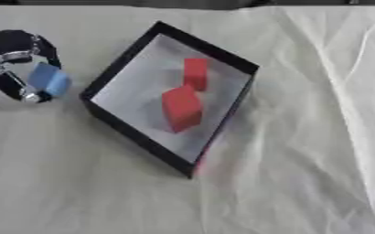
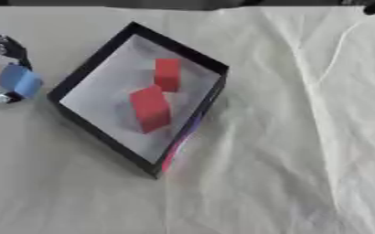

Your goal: Pick up objects on the table and place them in the box.

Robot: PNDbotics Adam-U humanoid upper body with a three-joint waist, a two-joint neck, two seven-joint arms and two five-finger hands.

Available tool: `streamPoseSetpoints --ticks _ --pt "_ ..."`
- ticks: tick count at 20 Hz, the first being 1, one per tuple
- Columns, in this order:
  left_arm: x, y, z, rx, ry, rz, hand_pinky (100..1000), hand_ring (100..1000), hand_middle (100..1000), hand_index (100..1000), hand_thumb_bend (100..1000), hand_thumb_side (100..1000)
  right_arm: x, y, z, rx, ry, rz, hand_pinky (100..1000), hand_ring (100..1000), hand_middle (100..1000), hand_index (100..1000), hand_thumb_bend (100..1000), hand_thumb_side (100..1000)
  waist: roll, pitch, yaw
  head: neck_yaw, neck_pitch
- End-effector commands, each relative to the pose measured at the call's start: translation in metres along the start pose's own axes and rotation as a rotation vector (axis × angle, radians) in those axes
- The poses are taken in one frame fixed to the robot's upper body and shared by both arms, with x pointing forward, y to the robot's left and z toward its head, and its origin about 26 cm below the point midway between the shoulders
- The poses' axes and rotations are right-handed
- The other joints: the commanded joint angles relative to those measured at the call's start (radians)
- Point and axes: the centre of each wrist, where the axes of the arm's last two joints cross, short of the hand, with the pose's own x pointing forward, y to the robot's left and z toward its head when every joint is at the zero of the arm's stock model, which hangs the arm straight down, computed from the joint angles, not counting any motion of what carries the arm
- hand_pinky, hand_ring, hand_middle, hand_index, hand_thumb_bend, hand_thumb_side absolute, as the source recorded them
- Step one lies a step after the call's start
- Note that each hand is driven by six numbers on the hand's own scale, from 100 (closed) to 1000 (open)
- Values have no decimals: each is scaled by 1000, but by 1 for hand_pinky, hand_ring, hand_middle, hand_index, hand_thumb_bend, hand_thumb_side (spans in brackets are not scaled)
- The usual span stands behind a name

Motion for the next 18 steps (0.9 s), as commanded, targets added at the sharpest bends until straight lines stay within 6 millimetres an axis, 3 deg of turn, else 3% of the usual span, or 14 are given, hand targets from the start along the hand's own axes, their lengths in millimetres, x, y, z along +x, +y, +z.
streamPoseSetpoints --ticks 1,8,14,18 --pt "4 48 11 -105 -216 -169 728 686 518 519 332 100 13 -3 -5 22 -27 30 971 661 625 790 100 540 10 -22 4 -12 -1" --pt "25 105 -1 33 -349 -202 726 686 520 522 373 100 13 -5 -3 14 -23 31 970 662 626 790 100 538 12 -38 17 -35 -1" --pt "55 139 -42 96 -491 -215 727 669 519 523 356 100 17 -6 -6 17 -37 26 969 665 628 791 100 535 11 -48 22 -39 -1" --pt "77 149 -70 110 -575 -197 727 668 520 524 318 100 19 -7 -8 15 -44 23 968 666 629 791 100 534 10 -51 21 -44 -1"
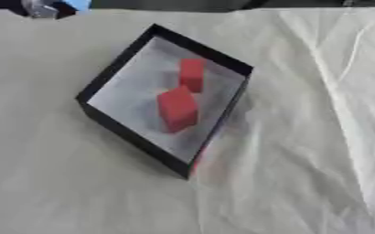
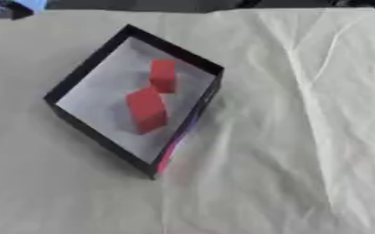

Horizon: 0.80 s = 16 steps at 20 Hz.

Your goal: Pick up objects on the table and place them in the box.

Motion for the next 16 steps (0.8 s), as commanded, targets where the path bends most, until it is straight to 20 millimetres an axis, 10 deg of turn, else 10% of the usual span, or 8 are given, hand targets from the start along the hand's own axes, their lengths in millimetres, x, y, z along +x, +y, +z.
streamPoseSetpoints --ticks 1,16 --pt "12 8 -24 -300 -302 -212 727 668 520 524 315 100 16 -4 -7 20 -29 38 968 666 629 791 100 533 10 -37 -1 -7 -2" --pt "5 -92 -71 -601 -260 -167 739 687 545 550 327 155 18 -10 -10 7 -34 36 967 663 625 789 100 544 18 -35 -13 -17 -2"
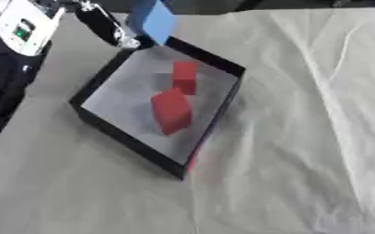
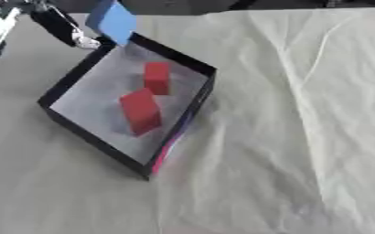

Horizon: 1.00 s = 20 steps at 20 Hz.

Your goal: Pick up objects on the table and place them in the box.

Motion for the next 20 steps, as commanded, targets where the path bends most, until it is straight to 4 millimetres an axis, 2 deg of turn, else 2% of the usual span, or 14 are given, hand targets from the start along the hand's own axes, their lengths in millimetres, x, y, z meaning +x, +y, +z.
streamPoseSetpoints --ticks 1,7,9,10,11,12,13,14,15,16,19,20 --pt "-3 -1 -1 -392 -228 -259 740 689 549 555 325 158 12 -6 -5 4 -21 38 966 663 625 788 100 545 13 -29 -2 -3 -2" --pt "-12 -29 3 -460 -184 -223 765 722 599 609 335 194 15 -7 -5 -13 -36 34 966 662 624 788 100 545 12 -26 -6 -1 -2" --pt "-16 -37 7 -478 -163 -212 812 778 677 697 332 217 17 -8 -6 -17 -42 32 965 663 624 788 100 545 12 -25 -6 -2 -2" --pt "-18 -40 8 -479 -155 -208 844 825 749 790 350 218 17 -8 -5 -21 -44 31 965 662 624 788 100 545 12 -25 -6 -3 -2" --pt "-19 -41 10 -478 -148 -207 844 825 749 790 350 218 17 -8 -5 -23 -45 31 965 662 624 788 100 545 12 -25 -6 -3 -2" --pt "-19 -41 11 -463 -143 -209 878 874 813 883 370 465 17 -8 -5 -26 -44 30 965 662 624 788 100 546 11 -25 -6 -3 -2" --pt "-20 -40 12 -444 -140 -213 882 880 821 892 391 514 16 -8 -4 -27 -42 29 965 662 624 788 100 546 10 -25 -5 -2 -2" --pt "-19 -38 13 -419 -140 -219 896 897 847 922 508 733 16 -8 -4 -28 -41 29 965 661 624 788 100 546 10 -25 -4 -1 -2" --pt "-19 -36 13 -396 -140 -225 897 899 850 925 522 758 16 -8 -4 -30 -39 28 965 661 624 788 100 546 9 -25 -3 0 -2" --pt "-18 -33 14 -371 -140 -233 903 907 860 936 584 848 15 -8 -4 -31 -38 28 965 661 623 788 100 546 8 -26 -2 0 -2" --pt "-17 -26 19 -306 -135 -256 903 908 857 934 610 843 15 -8 -3 -30 -35 30 965 661 623 788 100 545 7 -28 0 -1 -2" --pt "-17 -24 20 -292 -132 -262 903 908 857 934 610 802 15 -9 -3 -30 -35 30 965 661 623 788 100 545 7 -28 1 -1 -2"
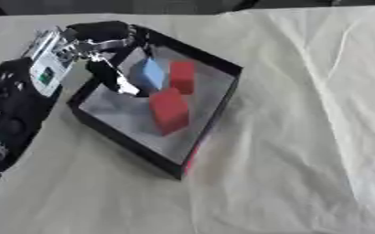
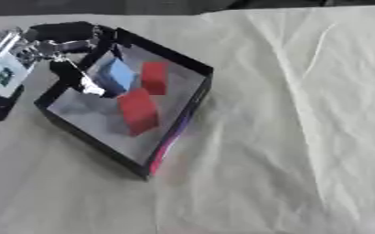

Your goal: Pick up objects on the table and place them in the box.

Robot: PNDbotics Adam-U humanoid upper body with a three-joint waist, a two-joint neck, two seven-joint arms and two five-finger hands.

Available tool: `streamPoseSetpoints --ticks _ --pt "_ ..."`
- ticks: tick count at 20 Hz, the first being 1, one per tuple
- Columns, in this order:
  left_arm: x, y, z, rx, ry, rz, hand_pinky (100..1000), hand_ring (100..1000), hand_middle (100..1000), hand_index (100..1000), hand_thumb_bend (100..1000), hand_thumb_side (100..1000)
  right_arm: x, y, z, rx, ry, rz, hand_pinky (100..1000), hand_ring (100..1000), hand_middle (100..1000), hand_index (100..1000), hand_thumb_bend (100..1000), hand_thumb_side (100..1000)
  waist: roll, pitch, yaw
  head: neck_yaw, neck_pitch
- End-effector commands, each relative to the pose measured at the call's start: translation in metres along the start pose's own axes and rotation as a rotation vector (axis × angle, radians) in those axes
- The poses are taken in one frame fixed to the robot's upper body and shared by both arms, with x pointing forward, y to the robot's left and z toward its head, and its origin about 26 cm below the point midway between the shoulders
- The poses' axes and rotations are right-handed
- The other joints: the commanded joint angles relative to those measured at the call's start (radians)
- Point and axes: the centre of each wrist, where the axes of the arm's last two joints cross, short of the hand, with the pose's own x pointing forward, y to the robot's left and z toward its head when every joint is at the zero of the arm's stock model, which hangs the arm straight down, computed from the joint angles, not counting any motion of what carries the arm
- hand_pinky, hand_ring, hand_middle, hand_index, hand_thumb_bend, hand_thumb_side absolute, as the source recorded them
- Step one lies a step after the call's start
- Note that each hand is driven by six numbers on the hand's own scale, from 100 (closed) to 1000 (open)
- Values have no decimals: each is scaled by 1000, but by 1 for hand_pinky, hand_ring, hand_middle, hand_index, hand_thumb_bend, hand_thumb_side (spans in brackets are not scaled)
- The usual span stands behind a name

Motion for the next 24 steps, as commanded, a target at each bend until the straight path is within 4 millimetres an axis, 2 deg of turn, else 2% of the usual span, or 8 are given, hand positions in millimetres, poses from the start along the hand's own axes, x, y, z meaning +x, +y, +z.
streamPoseSetpoints --ticks 1,3,4,6,9,13,19,24 --pt "-4 20 12 -198 -189 -202 903 908 857 934 610 802 11 -4 -4 14 -17 30 965 661 623 788 100 545 5 -29 1 1 -2" --pt "-6 25 19 -160 -184 -203 895 898 846 922 424 500 11 -4 -5 13 -16 27 965 661 623 787 100 546 5 -31 2 3 -2" --pt "-7 27 24 -135 -182 -201 894 889 836 907 252 413 11 -3 -5 13 -16 26 965 661 623 787 100 547 5 -31 2 3 -2" --pt "-12 27 44 31 -186 -131 877 859 809 891 100 323 13 -3 -7 17 -20 23 964 662 624 788 100 546 8 -34 7 -2 -2" --pt "-12 22 80 419 -144 117 878 831 794 873 100 480 16 -2 -10 21 -33 20 963 664 625 788 100 544 9 -34 15 -15 -2" --pt "-3 24 134 809 -76 455 889 824 798 874 100 559 16 0 -10 19 -44 14 963 668 628 793 100 543 6 -35 26 -30 -2" --pt "16 19 204 1115 -13 726 893 816 794 880 100 599 13 2 -8 15 -49 35 962 670 631 795 100 540 -1 -31 41 -39 -2" --pt "34 0 235 1231 6 828 888 809 789 906 100 596 7 5 -5 18 -41 59 958 669 631 803 100 532 -8 -25 52 -45 -2"
